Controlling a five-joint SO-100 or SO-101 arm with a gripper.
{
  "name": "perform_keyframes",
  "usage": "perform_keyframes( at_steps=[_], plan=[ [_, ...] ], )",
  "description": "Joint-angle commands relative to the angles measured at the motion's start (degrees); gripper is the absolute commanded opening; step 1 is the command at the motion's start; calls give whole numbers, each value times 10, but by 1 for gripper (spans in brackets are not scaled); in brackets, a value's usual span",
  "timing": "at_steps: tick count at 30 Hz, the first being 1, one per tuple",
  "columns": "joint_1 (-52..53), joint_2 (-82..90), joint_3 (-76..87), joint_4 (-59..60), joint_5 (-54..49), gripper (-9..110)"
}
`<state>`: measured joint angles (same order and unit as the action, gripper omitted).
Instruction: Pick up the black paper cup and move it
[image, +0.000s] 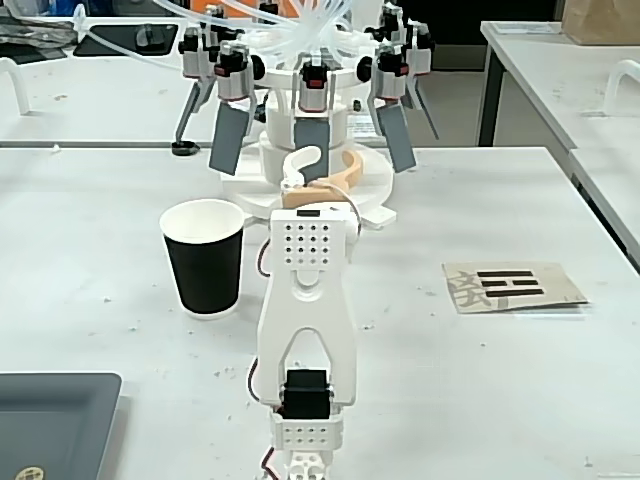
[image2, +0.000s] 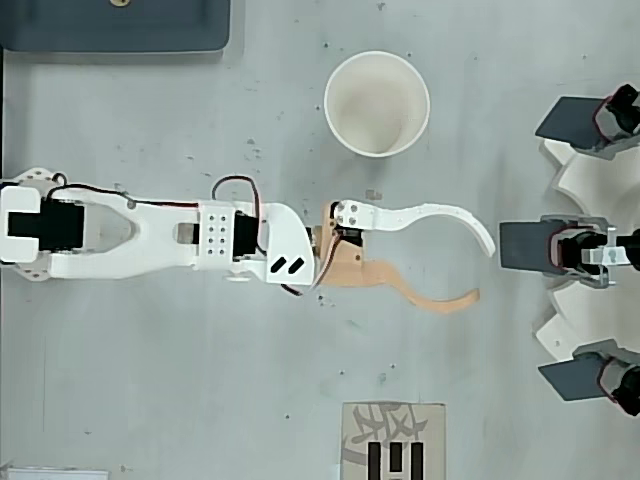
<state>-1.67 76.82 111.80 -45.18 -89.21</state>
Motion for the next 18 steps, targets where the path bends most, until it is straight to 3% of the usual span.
perform_keyframes(
  at_steps=[1,18],
  plan=[
    [33,40,79,-66,-47,2],
    [34,52,102,-66,-51,2]
  ],
)
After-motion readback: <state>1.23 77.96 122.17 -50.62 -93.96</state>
